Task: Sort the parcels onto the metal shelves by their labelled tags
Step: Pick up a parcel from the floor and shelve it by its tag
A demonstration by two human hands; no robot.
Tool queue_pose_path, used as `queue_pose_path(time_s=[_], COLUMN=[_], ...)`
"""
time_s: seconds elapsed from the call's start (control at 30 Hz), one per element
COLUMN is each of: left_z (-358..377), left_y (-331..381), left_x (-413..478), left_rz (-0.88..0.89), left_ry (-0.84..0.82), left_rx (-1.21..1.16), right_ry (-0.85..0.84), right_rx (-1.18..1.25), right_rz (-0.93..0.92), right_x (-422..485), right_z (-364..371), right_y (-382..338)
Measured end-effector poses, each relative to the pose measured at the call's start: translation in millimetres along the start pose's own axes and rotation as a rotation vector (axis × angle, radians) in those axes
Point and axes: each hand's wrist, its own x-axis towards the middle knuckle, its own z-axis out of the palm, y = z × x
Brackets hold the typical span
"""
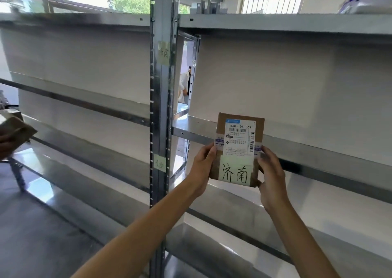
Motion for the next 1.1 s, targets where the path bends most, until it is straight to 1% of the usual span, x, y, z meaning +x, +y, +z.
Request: queue_pose_path(time_s=[0.27,0.6,0.9,1.1], left_z=[4.6,6.6,-19.9,-47.0], left_y=[1.1,12.1,41.0,60.4], left_x=[-13.1,20.2,78.5,120.4], left_rz=[0.015,0.070,0.063,0.061], left_ry=[0.017,-0.001,0.029,0.038], left_rx=[0.018,0.013,0.078,0.127], right_ry=[-0.026,-0.025,0.000,-0.042], right_rx=[0.017,0.001,0.018,-0.040], right_rz=[-0.028,-0.063,-0.024,-0.020], right_x=[-13.7,7.4,51.6,84.8], right_z=[-7.0,0.5,43.6,80.8], right_y=[-0.4,-9.0,-12.0,-12.2])
